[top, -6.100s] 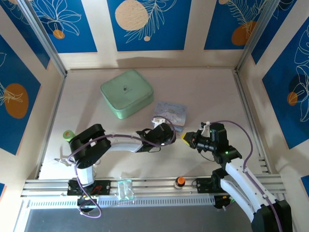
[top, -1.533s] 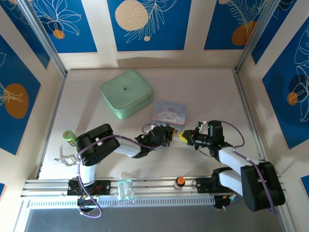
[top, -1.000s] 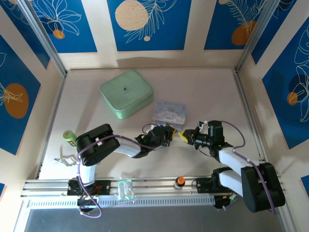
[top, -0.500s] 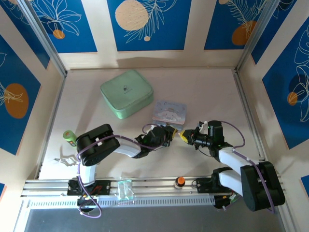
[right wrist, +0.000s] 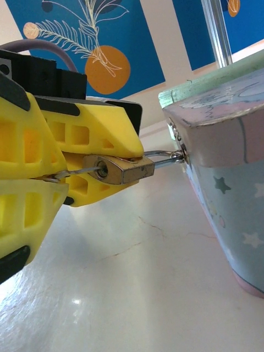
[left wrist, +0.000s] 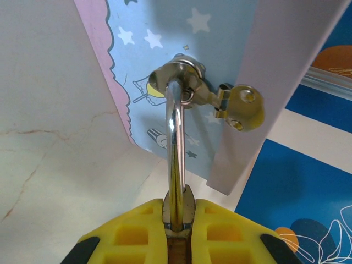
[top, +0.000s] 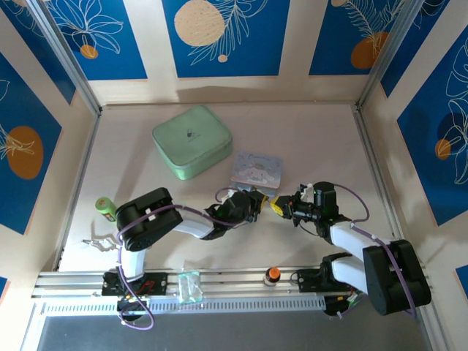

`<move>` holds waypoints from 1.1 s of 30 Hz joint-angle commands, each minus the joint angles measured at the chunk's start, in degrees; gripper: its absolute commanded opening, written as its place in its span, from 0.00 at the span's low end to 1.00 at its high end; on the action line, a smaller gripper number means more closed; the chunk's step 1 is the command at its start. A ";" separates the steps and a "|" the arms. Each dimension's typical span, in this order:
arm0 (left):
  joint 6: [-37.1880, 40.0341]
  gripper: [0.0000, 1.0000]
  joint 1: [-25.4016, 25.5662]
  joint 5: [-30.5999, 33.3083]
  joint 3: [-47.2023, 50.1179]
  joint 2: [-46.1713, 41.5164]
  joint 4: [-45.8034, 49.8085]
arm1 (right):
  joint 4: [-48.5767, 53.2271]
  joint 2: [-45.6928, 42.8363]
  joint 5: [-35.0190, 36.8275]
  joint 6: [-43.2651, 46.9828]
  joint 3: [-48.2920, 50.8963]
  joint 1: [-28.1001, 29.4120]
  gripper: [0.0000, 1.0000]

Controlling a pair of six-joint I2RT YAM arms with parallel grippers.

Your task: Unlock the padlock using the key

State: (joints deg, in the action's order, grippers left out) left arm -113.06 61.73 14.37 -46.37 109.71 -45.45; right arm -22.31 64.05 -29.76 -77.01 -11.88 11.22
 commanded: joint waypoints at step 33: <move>1.33 0.00 2.08 -5.02 -1.34 2.31 -12.58 | -6.95 21.11 -19.39 5.18 -7.61 -10.01 0.00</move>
State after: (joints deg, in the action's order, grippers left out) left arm -113.51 61.73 16.16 -46.22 112.36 -51.92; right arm -28.95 83.50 -49.47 -73.80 -16.99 1.98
